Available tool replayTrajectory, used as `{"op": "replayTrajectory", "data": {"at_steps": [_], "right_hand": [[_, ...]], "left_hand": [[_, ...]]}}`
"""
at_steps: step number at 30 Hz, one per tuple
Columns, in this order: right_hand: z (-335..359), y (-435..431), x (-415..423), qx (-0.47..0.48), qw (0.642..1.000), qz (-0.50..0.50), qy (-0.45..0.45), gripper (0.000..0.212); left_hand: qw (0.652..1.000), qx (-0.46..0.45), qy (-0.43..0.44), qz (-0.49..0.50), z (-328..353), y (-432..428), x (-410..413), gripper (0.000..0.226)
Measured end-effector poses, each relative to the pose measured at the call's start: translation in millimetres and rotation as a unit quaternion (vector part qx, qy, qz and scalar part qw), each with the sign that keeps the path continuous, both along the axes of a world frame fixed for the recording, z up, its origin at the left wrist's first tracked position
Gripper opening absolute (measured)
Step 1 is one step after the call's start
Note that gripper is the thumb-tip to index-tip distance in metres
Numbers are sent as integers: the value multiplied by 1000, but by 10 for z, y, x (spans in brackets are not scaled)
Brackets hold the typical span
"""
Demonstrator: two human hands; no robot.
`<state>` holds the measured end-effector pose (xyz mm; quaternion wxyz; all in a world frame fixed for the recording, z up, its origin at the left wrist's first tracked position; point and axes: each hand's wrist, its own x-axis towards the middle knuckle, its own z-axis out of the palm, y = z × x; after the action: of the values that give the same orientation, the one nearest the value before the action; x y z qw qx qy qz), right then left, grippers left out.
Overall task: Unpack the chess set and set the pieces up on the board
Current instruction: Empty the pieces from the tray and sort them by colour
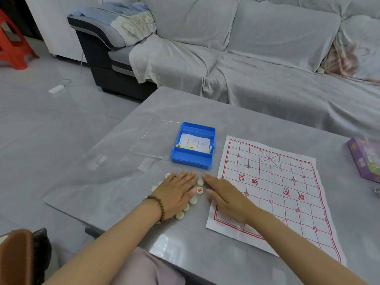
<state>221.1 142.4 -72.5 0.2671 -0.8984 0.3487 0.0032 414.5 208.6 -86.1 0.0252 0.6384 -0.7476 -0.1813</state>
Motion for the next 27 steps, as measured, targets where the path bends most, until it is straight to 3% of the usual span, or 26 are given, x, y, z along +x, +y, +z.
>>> {"op": "replayTrajectory", "data": {"at_steps": [5,7,9,12,15,18,22,27], "right_hand": [[-112,196,8,-35,997,65,28,52],[-71,219,29,-16,997,69,15,50],[26,141,69,6,999,35,-25,49],[200,-166,178,6,992,-73,-107,48],[363,-578,405,-20,984,-121,-129,46],[416,-972,717,-3,991,-99,-94,43],[325,-1339,1063,24,998,-44,32,42],[257,-1564,1193,87,993,-25,73,37]], "left_hand": [[998,4,-69,-10,-4,122,86,52],[998,6,-56,-7,57,159,148,63],[1000,-6,-6,19,166,133,212,75],[994,-55,42,81,291,-120,382,58],[987,-87,64,116,378,-531,549,50],[992,-53,25,113,347,-967,681,48],[996,-9,-24,83,267,-1353,798,36],[999,8,1,52,292,-1595,861,19]]}}
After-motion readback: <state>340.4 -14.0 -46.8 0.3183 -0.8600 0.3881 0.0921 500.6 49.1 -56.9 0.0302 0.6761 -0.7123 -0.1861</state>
